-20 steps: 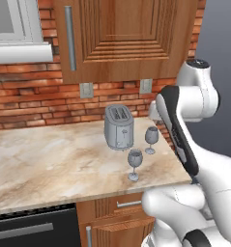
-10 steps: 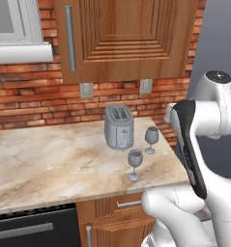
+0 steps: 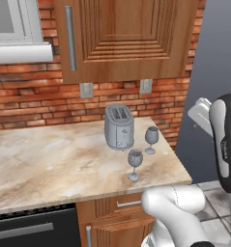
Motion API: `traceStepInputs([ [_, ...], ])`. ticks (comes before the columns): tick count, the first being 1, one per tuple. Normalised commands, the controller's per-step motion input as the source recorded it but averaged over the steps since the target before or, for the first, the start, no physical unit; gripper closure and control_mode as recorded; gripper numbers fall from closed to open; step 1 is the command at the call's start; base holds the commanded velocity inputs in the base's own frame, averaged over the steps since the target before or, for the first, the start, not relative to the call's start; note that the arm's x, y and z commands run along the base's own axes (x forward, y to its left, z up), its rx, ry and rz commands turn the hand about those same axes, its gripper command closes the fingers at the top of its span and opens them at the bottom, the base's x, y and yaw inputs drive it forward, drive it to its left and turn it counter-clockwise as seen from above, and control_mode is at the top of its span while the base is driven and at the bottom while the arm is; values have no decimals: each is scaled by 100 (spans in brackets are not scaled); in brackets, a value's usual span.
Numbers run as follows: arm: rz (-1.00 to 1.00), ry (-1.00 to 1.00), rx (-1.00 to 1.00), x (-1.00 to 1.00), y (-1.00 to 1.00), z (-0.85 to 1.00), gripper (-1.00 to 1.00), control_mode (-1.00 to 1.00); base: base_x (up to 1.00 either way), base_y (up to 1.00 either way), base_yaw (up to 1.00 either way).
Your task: Retrieve the wine glasses from the counter and place one next to each plate.
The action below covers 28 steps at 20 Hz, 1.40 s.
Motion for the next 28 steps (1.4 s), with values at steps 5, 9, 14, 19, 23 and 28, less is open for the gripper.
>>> traceStepInputs([
  [5, 0, 0, 11, 21, 0, -32, -100, -100, 0, 0, 0],
  [9, 0, 0, 10, 28, 0, -26, -100, -100, 0, 0, 0],
  [14, 0, 0, 22, 17, 0, -16, -100, -100, 0, 0, 0],
  [19, 0, 2, 28, 17, -8, -19, -100, -100, 0, 0, 0],
  [23, 0, 12, 19, 32, -28, -5, -100, -100, 0, 0, 0],
  [28, 0, 25, 21, 26, -23, -3, -100, -100, 0, 0, 0],
])
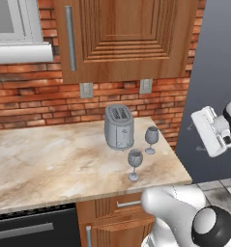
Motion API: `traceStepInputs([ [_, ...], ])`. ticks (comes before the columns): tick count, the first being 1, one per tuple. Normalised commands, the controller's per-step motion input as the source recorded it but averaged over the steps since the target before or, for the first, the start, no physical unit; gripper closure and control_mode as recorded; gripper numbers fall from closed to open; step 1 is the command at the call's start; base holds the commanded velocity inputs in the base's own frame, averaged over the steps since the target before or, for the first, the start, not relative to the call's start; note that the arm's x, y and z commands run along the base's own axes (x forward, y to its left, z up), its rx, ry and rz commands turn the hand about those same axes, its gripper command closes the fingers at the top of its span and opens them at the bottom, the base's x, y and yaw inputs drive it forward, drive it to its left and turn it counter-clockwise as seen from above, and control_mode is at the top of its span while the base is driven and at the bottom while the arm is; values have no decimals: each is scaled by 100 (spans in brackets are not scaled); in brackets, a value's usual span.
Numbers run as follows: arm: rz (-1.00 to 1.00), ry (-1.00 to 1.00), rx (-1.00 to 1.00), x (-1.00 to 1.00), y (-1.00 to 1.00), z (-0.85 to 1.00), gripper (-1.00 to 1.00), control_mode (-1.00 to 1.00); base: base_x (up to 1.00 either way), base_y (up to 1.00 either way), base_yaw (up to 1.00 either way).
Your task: Retrieve the wine glasses from the counter and place one next to each plate.
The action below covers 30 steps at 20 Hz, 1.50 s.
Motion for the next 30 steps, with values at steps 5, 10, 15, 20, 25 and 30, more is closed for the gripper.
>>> traceStepInputs([
  [5, 0, 33, 28, 33, -9, -8, -100, -100, 0, 0, 0],
  [10, 0, 26, 26, 21, -1, -18, -100, -100, 0, 0, 0],
  [15, 0, 6, 11, 24, 0, -26, -100, -100, 0, 0, 0],
  [20, -4, 0, 1, 39, 0, -36, -100, -100, 0, 0, 0],
  [25, -3, 0, 12, 36, 0, -36, -100, -100, 0, 0, 0],
  [30, -1, 0, 12, 28, -1, -20, -100, -100, 0, 0, 0],
])
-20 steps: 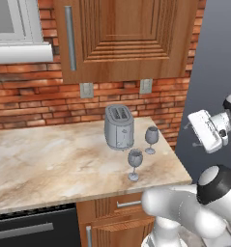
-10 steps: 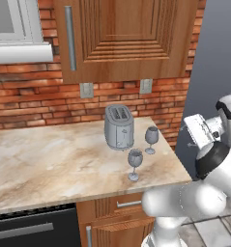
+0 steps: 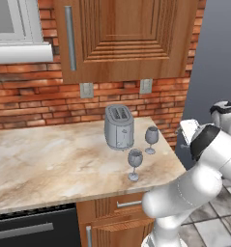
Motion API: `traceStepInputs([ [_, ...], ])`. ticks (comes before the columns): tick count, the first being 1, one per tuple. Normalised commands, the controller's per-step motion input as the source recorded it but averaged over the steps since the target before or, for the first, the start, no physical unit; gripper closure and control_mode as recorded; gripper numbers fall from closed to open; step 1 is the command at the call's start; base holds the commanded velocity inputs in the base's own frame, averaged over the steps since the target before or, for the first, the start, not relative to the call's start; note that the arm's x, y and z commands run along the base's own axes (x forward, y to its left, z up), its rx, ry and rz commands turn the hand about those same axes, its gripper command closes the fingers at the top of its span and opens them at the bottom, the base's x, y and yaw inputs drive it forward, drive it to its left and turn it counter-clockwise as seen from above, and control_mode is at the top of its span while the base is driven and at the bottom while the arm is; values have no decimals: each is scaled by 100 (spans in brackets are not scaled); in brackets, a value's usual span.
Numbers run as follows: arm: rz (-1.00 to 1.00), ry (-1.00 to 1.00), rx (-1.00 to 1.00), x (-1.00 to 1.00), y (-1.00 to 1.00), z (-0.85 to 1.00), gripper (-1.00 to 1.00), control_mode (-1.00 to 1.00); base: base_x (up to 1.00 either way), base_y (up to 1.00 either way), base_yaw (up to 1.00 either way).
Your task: Retrieve the wine glasses from the counter and place one next to each plate.
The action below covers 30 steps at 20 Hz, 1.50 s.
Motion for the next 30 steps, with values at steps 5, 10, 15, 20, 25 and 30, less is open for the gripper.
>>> traceStepInputs([
  [5, 0, 1, 11, 35, 0, -13, -100, -100, 0, 0, 0],
  [10, 2, 8, 13, 40, 0, -8, -100, -100, 0, 0, 0],
  [15, 2, 5, 14, 30, 0, -15, -100, -100, 0, 0, 0],
  [20, 0, 0, 4, 25, 0, -23, -100, -100, 0, 0, 0],
  [25, 0, 0, 0, 26, 0, -21, -100, -100, 0, 0, 0],
  [30, 0, 0, 0, 19, 0, -15, -100, -100, 0, 0, 0],
])
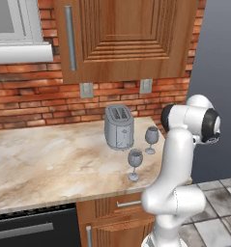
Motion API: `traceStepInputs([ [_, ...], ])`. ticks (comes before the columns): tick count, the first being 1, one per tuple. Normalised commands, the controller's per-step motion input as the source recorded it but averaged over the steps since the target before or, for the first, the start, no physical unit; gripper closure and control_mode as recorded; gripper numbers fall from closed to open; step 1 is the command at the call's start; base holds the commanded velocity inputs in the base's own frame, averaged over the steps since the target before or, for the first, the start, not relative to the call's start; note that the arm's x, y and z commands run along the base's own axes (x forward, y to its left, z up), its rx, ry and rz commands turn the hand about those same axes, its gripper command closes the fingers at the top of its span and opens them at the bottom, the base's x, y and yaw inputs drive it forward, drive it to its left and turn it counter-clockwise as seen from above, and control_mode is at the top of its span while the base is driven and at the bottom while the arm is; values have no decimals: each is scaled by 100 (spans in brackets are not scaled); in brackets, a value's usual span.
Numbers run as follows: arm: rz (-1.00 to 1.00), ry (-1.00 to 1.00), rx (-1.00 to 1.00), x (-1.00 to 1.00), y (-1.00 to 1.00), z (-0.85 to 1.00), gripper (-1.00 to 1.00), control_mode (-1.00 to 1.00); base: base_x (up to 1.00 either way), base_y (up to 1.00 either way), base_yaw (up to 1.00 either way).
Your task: Retrieve the wine glasses from the counter and place one next to each plate.
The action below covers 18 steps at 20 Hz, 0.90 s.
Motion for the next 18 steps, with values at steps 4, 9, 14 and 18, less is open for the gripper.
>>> traceStepInputs([
  [4, 0, 1, 0, 24, 0, -9, -100, -100, 0, 0, 0],
  [9, 0, 0, 0, 4, 2, -1, -100, -100, 0, 0, 0],
  [14, 0, 3, -3, 0, 18, 0, -100, -100, 0, 0, 0],
  [18, 0, 4, -4, 0, 19, 0, -100, -100, 0, 0, 0],
])
